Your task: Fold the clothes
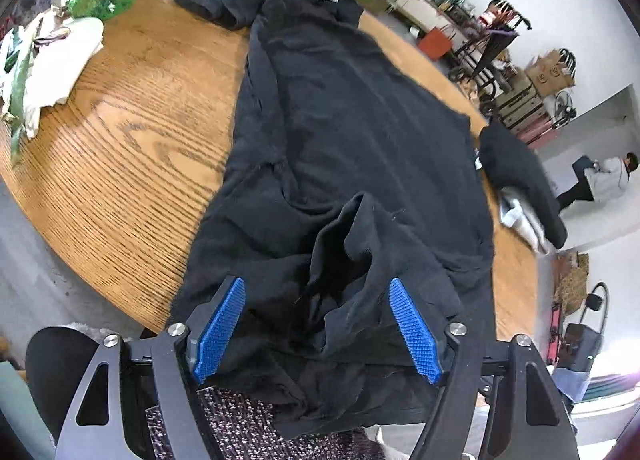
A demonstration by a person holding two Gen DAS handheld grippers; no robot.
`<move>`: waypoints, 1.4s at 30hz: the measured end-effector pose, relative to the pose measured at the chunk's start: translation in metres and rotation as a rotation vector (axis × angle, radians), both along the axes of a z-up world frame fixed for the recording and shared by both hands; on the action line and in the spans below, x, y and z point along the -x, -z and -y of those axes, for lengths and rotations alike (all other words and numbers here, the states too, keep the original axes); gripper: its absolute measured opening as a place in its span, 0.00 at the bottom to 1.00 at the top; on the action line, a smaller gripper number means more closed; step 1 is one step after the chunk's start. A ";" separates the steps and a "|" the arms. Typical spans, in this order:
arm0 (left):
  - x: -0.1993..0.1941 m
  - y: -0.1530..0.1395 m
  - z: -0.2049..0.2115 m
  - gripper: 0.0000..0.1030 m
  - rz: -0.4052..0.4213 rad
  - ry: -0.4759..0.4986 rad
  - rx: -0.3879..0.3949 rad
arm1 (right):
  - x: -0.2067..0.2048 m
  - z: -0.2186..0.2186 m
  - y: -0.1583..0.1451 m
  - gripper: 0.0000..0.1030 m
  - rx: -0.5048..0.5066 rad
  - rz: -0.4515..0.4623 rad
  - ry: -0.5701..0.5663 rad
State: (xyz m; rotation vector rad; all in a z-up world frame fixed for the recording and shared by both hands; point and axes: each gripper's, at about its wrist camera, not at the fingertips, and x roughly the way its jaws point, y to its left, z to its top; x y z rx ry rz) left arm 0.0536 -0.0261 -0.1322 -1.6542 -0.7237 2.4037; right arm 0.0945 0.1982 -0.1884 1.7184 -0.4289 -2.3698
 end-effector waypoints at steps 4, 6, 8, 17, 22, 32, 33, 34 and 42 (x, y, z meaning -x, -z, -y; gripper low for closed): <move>-0.002 0.000 0.002 0.07 -0.007 0.011 -0.043 | 0.000 -0.001 -0.002 0.92 0.003 -0.008 0.004; -0.005 -0.010 0.004 0.07 -0.047 0.018 -0.063 | 0.000 -0.002 -0.003 0.92 0.004 -0.011 0.006; -0.008 -0.022 0.006 0.07 -0.090 0.029 -0.102 | 0.000 -0.003 -0.004 0.92 0.004 -0.013 0.008; -0.001 -0.017 0.003 0.23 -0.019 -0.024 -0.003 | 0.000 0.003 -0.005 0.92 0.026 -0.020 -0.015; 0.001 0.001 -0.007 0.56 0.022 0.021 -0.066 | 0.001 0.000 -0.003 0.92 0.018 -0.007 -0.006; 0.004 -0.009 -0.028 0.05 -0.019 0.118 -0.039 | -0.003 -0.001 -0.006 0.92 0.029 -0.022 -0.002; 0.005 -0.014 -0.027 0.05 -0.034 0.126 -0.063 | -0.003 -0.001 -0.007 0.91 0.032 -0.027 -0.004; 0.007 -0.020 -0.033 0.05 -0.045 0.143 -0.085 | -0.003 -0.001 -0.008 0.90 0.035 -0.032 -0.006; 0.031 -0.065 -0.100 0.05 -0.119 0.316 -0.257 | -0.002 -0.002 -0.018 0.90 0.057 -0.068 0.001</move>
